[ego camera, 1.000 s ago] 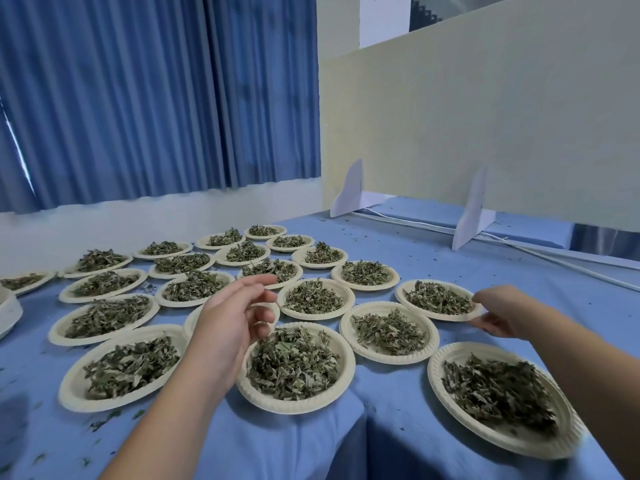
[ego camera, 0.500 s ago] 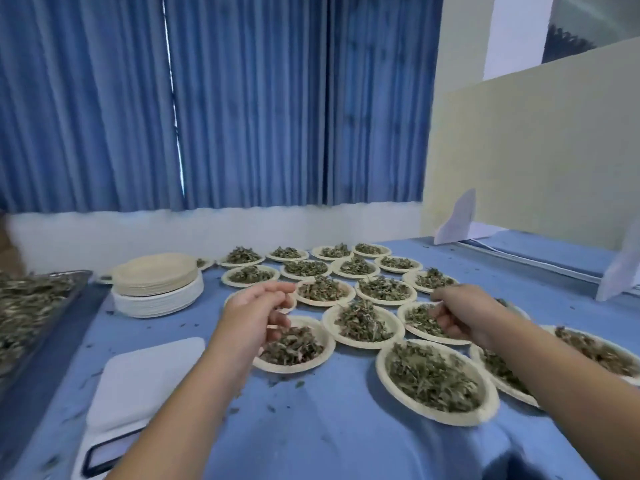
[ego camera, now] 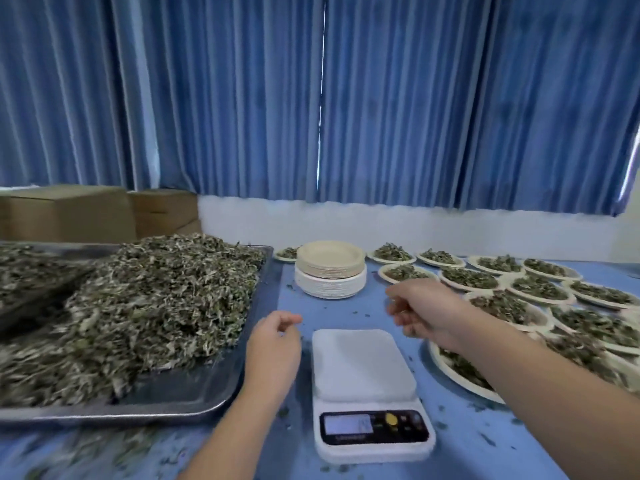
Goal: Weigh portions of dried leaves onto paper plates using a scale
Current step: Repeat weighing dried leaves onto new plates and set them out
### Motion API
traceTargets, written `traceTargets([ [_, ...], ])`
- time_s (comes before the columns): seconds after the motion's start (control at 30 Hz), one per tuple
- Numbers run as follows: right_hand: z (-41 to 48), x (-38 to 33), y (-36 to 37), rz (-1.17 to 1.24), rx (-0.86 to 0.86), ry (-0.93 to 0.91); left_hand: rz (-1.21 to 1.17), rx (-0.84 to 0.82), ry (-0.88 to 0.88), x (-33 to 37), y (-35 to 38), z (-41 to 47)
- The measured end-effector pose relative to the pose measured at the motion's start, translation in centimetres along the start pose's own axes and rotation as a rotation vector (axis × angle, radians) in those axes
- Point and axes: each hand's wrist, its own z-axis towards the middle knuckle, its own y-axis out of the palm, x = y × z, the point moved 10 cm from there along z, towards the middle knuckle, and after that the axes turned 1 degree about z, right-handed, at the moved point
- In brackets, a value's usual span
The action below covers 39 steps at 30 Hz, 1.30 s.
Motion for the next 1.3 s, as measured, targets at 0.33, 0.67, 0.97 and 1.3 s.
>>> traceTargets([
  [0.33,9.2,-6.2,7.5,-1.039,0.095,-0.423,0.089,-0.033,-0.132,-3.8,0.6,1.7],
  [0.67,15.3,-5.2,10.5,-1.173,-0.093,-0.244,0.175,-0.051,-0.127,-4.1,1.1,2.1],
  [0.97,15.5,-7.5,11.1,-1.338,-0.047,-0.378,0.161,-0.071,-0.134,-4.3,1.4,2.3],
  [1.3,16.3,-7.9,10.5,-1.221,-0.011,-0.474,0.119,-0.047,-0.143,-4.3,1.3,2.3],
])
